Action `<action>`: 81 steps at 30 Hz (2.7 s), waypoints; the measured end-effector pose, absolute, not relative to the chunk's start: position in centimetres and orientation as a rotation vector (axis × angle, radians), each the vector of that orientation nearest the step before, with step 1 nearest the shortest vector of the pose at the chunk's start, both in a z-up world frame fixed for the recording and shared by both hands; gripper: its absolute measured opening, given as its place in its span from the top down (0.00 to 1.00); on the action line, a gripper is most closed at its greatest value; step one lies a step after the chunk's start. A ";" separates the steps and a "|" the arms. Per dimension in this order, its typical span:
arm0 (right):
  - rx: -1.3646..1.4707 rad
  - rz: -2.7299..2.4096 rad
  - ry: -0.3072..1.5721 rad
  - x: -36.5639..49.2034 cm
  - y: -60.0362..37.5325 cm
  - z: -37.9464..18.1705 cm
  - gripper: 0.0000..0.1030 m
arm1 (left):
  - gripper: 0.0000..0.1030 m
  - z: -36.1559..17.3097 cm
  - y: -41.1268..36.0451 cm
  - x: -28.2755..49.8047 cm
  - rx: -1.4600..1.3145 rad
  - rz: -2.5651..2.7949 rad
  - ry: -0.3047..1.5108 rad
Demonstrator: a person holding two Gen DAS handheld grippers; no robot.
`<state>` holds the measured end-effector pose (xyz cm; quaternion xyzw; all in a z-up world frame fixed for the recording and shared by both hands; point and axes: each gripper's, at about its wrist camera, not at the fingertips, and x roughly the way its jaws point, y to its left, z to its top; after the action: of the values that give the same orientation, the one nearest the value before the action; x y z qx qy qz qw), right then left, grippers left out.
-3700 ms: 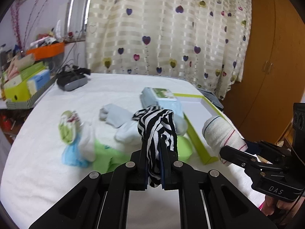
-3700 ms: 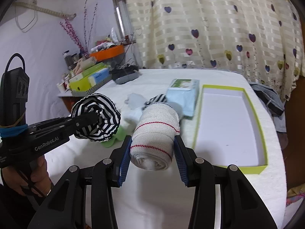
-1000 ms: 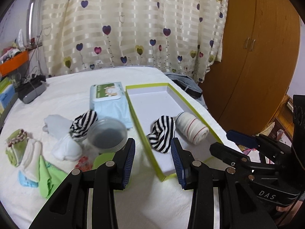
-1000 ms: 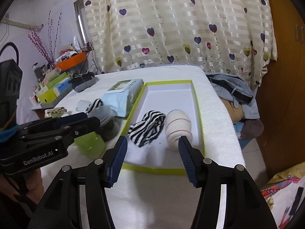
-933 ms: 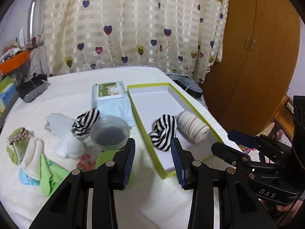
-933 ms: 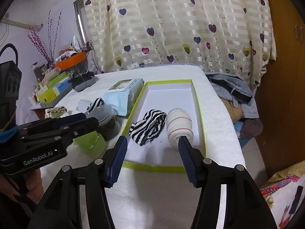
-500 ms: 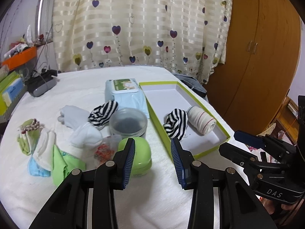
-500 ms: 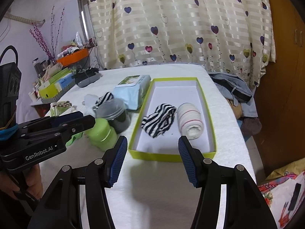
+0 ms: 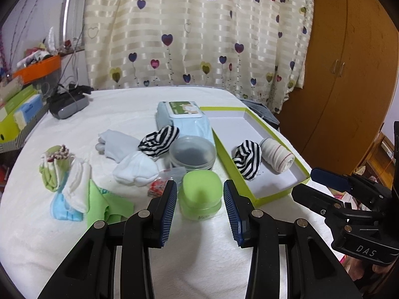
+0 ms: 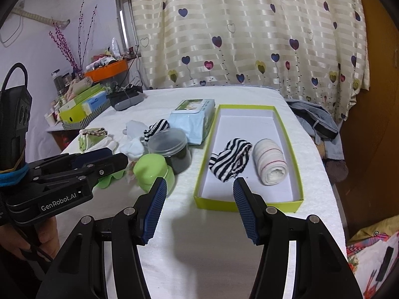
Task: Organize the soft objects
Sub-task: 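Move both open grippers back toward the pile of soft items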
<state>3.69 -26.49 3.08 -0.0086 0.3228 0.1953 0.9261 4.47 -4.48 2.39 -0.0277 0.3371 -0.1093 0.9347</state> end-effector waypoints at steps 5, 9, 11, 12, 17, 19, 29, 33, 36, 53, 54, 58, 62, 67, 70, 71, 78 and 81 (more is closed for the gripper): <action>-0.033 0.423 0.663 3.6 -25.6 3.1 0.45 | 0.64 2.4 -3.8 4.5 -0.063 -0.208 0.689; -0.042 0.440 0.663 3.7 -24.8 3.1 0.45 | 0.64 2.4 -3.2 4.4 -0.066 -0.196 0.688; -0.048 0.451 0.666 3.9 -24.4 3.1 0.45 | 0.64 2.4 -2.9 4.5 -0.071 -0.187 0.686; -0.051 0.455 0.667 3.9 -24.2 3.1 0.45 | 0.64 2.4 -2.8 4.5 -0.073 -0.184 0.686; -0.065 0.477 0.667 4.0 -23.3 3.1 0.45 | 0.64 2.2 -2.1 4.7 -0.081 -0.170 0.690; -0.070 0.483 0.668 4.1 -22.9 3.1 0.45 | 0.64 2.1 -1.8 4.8 -0.086 -0.166 0.691; -0.095 0.523 0.671 4.5 -21.3 3.0 0.45 | 0.64 1.6 -0.3 5.4 -0.107 -0.134 0.700; -0.102 0.538 0.671 4.7 -20.7 3.0 0.45 | 0.64 1.4 0.4 5.6 -0.112 -0.117 0.706; -0.103 0.550 0.670 4.7 -20.3 3.0 0.45 | 0.64 1.2 0.9 5.6 -0.115 -0.107 0.709; -0.139 0.634 0.660 5.2 -16.8 3.1 0.45 | 0.59 0.0 6.7 5.5 -0.176 0.006 0.718; -0.141 0.639 0.661 5.2 -16.6 3.1 0.45 | 0.59 -0.1 7.1 5.5 -0.180 0.015 0.719; -0.153 0.663 0.665 5.4 -15.6 2.9 0.45 | 0.59 -0.5 8.6 5.5 -0.203 0.046 0.721; -0.174 0.698 0.674 5.5 -14.0 2.6 0.45 | 0.59 -0.7 10.1 5.3 -0.221 0.077 0.716; -0.195 0.743 0.689 5.7 -11.8 1.8 0.45 | 0.59 -1.2 11.9 5.4 -0.245 0.102 0.719; -0.211 0.763 0.704 6.0 -10.4 1.3 0.45 | 0.59 -1.5 12.9 5.4 -0.264 0.109 0.715; -0.213 0.769 0.707 6.1 -10.1 1.1 0.45 | 0.59 -1.6 13.2 5.4 -0.268 0.108 0.714; -0.214 0.795 0.731 7.6 -7.4 0.4 0.45 | 0.59 -2.4 15.2 5.6 -0.299 0.132 0.718; -0.199 0.816 0.748 8.2 -5.9 0.1 0.45 | 0.59 -2.6 16.2 5.6 -0.312 0.138 0.716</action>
<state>8.17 -5.95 0.10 -0.0943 0.3546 0.3870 0.8460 5.63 16.21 -2.61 -0.1521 0.3486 0.0671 0.9224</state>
